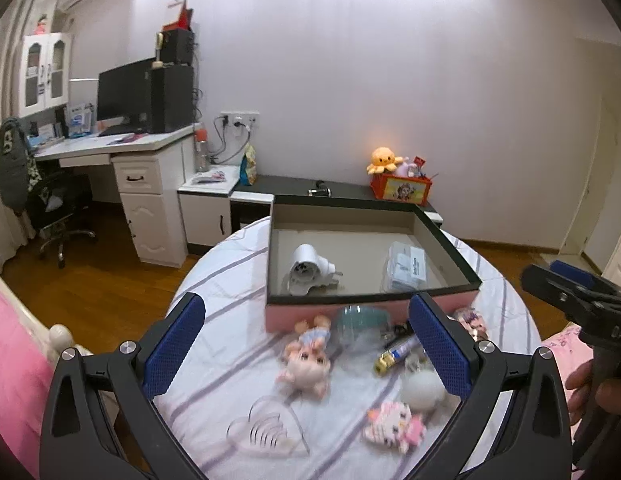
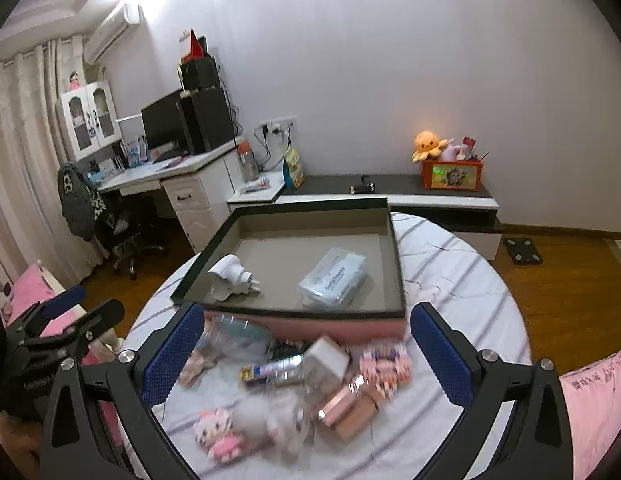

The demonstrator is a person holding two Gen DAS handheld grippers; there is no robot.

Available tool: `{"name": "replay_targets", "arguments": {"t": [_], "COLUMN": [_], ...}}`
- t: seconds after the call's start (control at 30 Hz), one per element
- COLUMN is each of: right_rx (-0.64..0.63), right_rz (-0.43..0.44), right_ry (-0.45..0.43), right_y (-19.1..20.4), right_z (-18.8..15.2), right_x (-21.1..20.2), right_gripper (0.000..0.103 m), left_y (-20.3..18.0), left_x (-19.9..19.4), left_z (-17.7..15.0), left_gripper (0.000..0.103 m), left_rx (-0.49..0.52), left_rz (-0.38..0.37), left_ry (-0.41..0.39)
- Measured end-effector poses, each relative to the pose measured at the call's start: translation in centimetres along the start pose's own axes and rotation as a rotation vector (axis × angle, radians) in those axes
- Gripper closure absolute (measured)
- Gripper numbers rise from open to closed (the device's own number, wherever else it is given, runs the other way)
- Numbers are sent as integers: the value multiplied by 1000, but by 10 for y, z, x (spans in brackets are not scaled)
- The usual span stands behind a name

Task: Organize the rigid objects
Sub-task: 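Grasp the pig doll with the left gripper while the right grasps the rose-gold canister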

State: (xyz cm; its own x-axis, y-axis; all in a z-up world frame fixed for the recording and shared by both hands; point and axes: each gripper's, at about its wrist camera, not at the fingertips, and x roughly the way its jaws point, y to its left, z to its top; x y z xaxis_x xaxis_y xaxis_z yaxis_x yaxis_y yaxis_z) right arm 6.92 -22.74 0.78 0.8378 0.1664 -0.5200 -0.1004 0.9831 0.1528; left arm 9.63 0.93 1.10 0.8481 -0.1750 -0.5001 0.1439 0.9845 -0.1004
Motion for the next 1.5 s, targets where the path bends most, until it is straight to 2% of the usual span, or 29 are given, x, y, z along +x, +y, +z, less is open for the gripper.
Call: {"name": "replay_targets", "arguments": {"t": [0.13, 0.3, 0.5, 0.87, 1.03, 1.5], "right_rx": [-1, 10, 19, 22, 31, 50], "right_rz": [-32, -80, -97, -96, -102, -86], "right_ry": [-22, -35, 2, 32, 90, 189], "right_y": [-1, -7, -13, -18, -26, -55], "right_z": [-19, -43, -58, -69, -78, -87], "right_x": [-26, -45, -38, -31, -11, 49], "right_gripper": [0, 0, 0, 0, 0, 0], "left_y": [3, -2, -13, -12, -6, -1], "left_x": [-28, -41, -41, -33, -17, 75], "left_z": [-16, -36, -63, -72, -75, -78], "left_gripper": [0, 0, 0, 0, 0, 0], "left_rx": [-21, -9, -2, -2, 2, 56], "left_rz": [27, 66, 33, 44, 60, 89], "left_ry": [-35, -41, 13, 29, 56, 189]}}
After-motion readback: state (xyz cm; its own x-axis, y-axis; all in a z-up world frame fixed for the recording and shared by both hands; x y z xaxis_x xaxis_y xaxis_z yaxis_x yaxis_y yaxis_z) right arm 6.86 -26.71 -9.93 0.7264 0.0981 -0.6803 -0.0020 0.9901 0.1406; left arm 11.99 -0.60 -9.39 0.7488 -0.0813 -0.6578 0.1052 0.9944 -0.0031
